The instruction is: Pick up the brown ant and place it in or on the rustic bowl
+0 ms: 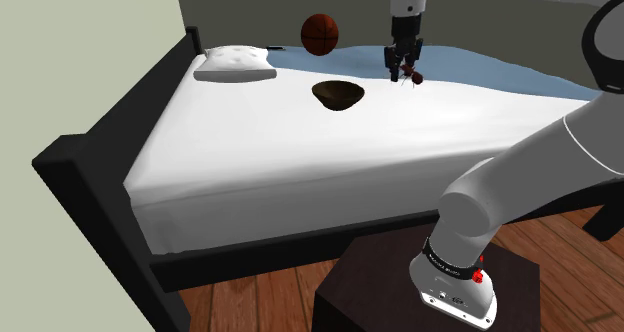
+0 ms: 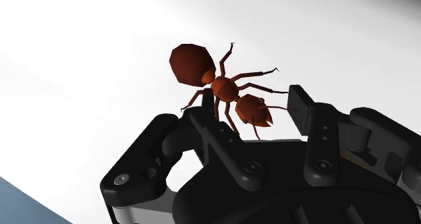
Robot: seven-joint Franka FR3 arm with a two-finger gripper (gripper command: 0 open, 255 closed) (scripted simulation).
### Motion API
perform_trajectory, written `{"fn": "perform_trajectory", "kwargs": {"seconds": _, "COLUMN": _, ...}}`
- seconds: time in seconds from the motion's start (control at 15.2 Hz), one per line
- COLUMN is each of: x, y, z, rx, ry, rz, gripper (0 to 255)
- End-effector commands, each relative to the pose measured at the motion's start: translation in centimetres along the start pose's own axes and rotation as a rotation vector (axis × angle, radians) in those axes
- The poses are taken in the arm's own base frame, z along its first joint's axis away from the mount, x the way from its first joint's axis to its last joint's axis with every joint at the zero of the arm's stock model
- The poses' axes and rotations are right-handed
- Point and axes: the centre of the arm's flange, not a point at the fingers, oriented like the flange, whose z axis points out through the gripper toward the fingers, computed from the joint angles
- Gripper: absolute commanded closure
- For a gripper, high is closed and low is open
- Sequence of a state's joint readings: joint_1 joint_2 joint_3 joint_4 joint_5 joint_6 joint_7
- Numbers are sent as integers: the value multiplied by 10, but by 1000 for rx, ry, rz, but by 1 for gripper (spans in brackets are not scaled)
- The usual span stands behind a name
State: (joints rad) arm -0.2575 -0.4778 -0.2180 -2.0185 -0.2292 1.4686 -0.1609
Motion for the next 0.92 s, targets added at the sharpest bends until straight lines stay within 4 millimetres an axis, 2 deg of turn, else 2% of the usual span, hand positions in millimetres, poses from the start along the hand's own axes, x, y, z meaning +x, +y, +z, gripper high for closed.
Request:
{"fn": "perform_trajectory", "kwargs": {"seconds": 0.0, "x": -1, "y": 1, "z": -7, "rx": 0, "ry": 0, "rz": 0, "gripper": 255}}
{"fn": "perform_trajectory", "kwargs": {"seconds": 0.86, "x": 145, "y": -87, "z": -25, "rx": 0, "ry": 0, "rz": 0, "gripper": 255}}
